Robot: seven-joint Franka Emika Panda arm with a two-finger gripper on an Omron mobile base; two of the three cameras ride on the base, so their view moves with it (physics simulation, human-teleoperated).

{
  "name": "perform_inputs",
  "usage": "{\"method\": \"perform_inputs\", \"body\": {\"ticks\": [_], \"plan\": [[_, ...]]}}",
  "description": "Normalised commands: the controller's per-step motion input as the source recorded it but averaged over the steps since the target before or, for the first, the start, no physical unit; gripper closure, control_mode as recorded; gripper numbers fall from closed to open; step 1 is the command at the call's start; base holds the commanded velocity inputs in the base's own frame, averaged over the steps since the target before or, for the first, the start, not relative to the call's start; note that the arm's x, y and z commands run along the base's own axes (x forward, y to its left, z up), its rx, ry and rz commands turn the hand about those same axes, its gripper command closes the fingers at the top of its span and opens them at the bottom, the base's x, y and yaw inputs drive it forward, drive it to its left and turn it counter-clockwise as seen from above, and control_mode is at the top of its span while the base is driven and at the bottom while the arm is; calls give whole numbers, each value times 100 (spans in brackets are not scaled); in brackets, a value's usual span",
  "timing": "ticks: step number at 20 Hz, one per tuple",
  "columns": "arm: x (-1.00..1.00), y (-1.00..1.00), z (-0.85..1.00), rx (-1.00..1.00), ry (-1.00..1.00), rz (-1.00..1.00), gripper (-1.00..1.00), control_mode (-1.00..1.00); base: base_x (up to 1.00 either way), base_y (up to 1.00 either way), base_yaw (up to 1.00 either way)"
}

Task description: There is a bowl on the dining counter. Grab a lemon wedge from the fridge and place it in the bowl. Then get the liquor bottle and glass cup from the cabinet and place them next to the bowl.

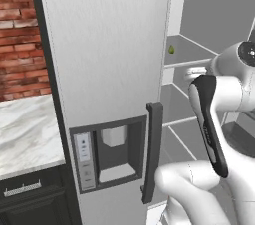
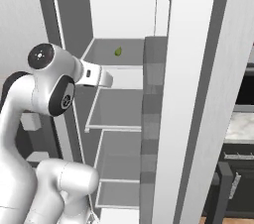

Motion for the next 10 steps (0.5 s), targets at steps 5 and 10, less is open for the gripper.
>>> {"method": "perform_inputs", "body": {"ticks": [5,10], "plan": [[39,-26,36,0,0,-5,-100,-100,0,0,0],[58,-3,14,0,1,0,-100,-100,0,0,0]]}}
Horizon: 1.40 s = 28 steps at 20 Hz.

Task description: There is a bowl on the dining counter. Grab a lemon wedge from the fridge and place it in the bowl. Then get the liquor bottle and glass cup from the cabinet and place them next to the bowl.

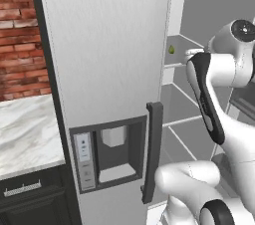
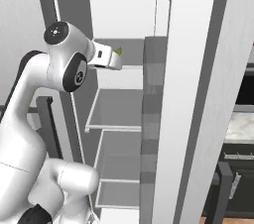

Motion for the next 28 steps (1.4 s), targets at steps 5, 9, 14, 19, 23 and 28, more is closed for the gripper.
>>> {"method": "perform_inputs", "body": {"ticks": [5,9,14,19,23,28], "plan": [[58,-2,7,0,0,0,-100,-100,0,0,0],[48,-1,0,0,0,0,-100,-100,0,0,0],[40,0,0,0,0,0,-100,-100,0,0,0],[34,0,0,0,0,0,-100,-100,0,0,0],[27,-1,0,0,0,0,-100,-100,0,0,0],[27,0,0,0,0,0,-100,-100,0,0,0]]}}
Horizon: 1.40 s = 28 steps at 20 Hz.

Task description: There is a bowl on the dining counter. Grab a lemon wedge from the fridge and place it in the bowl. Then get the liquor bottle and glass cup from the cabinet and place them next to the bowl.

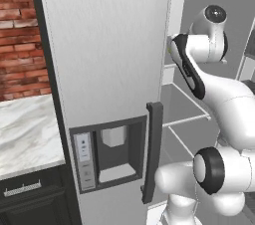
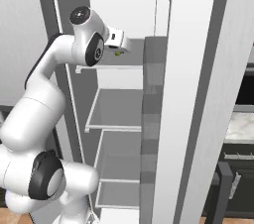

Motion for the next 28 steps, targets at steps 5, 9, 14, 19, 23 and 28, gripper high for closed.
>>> {"method": "perform_inputs", "body": {"ticks": [5,9,14,19,23,28], "plan": [[37,0,0,0,0,0,-100,-100,0,0,0],[42,0,0,0,1,0,-100,-100,0,0,0],[28,0,0,0,0,0,-100,-100,0,0,0],[18,0,-5,0,0,0,-100,-100,0,0,0],[5,0,-19,0,0,0,-100,-100,0,0,0],[0,0,-16,0,0,0,-100,-100,0,0,0]]}}
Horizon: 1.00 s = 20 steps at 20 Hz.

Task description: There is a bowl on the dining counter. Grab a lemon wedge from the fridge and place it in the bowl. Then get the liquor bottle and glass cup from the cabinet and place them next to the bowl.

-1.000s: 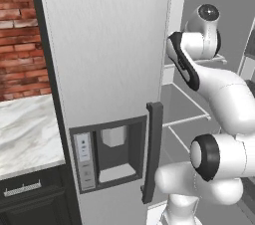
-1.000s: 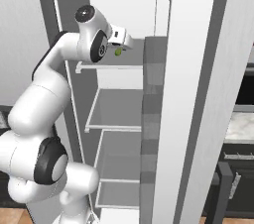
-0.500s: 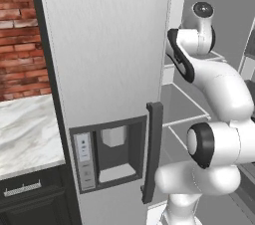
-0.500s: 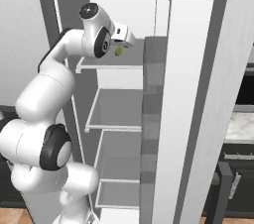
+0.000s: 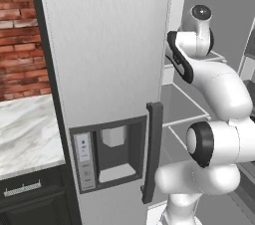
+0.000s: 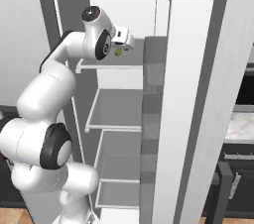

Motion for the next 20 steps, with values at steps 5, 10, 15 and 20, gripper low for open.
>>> {"method": "perform_inputs", "body": {"ticks": [5,10,15,20], "plan": [[0,3,-11,0,0,0,-100,-100,0,0,0],[0,11,-2,0,0,0,-100,-100,0,0,0],[11,15,0,0,3,0,-100,-100,0,0,0],[20,3,0,0,0,0,-100,-100,0,0,0]]}}
